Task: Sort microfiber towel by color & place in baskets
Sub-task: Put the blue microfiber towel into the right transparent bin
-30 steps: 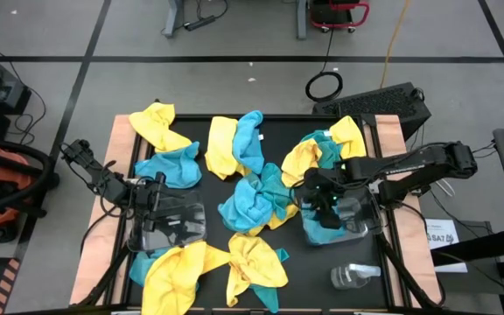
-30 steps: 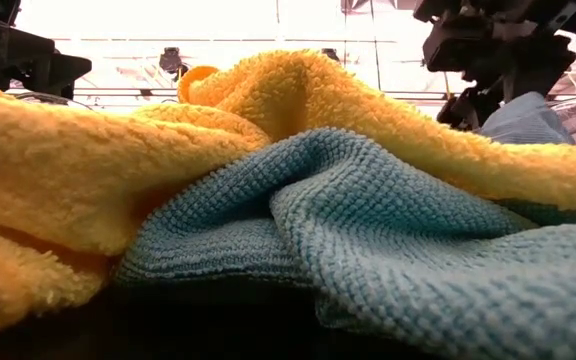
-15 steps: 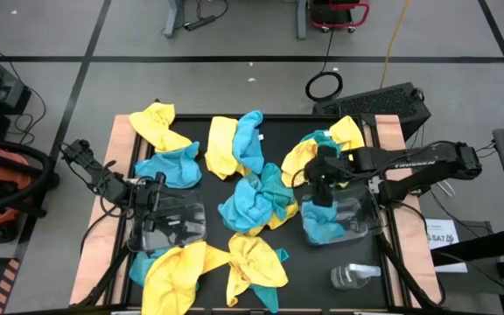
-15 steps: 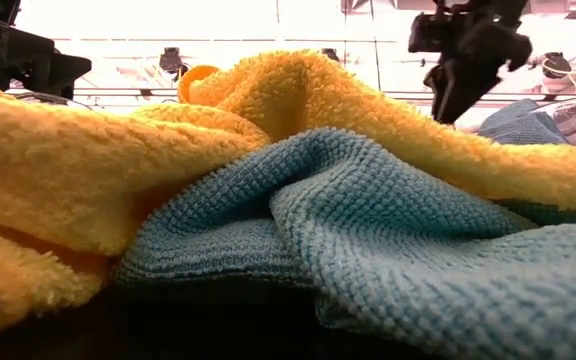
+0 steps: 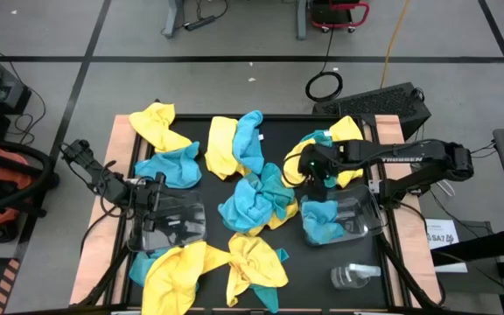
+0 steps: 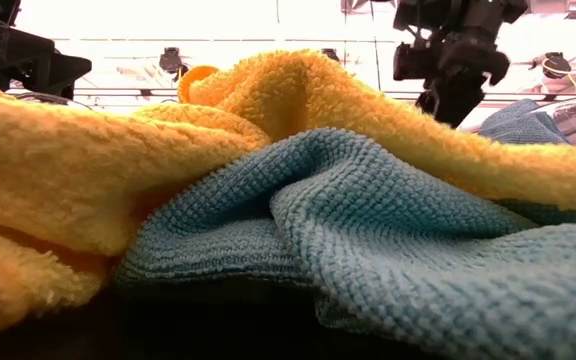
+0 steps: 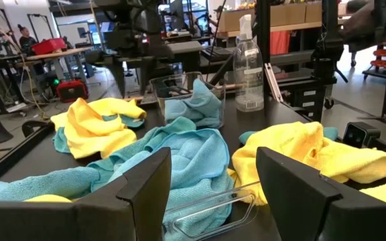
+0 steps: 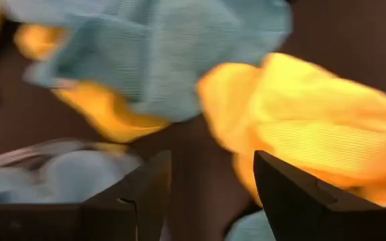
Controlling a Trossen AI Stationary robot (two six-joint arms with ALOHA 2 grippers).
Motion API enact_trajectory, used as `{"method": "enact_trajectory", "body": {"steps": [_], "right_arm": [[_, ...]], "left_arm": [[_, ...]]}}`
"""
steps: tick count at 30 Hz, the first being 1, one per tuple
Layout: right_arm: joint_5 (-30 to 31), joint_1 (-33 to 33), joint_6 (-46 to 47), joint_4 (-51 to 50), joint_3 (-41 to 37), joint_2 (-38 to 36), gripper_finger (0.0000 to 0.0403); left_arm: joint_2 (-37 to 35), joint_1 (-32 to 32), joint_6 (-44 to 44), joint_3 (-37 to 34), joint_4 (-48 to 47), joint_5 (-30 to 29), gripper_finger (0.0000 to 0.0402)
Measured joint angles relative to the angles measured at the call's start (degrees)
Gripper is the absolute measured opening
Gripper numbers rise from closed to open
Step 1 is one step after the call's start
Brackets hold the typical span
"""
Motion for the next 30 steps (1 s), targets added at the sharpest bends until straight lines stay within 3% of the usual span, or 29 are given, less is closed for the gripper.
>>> {"method": "enact_trajectory", "body": {"steps": [11,21,30], "right_arm": [[-10.56,9.18,5.16,-2.69,0.0,-3.57,0.0204],[-11.85,18.19,9.49,-5.4,-0.02,-0.07,0.0203],[-8.28,20.31,12.43,-0.52,-3.19,1.56,0.0203]], "left_arm": [[0.0,0.0,0.0,0.01,-0.01,0.0,0.0225],[0.0,0.01,0.0,0.02,-0.06,0.0,0.0225],[0.0,0.02,0.01,0.02,0.01,0.0,0.0225]]}}
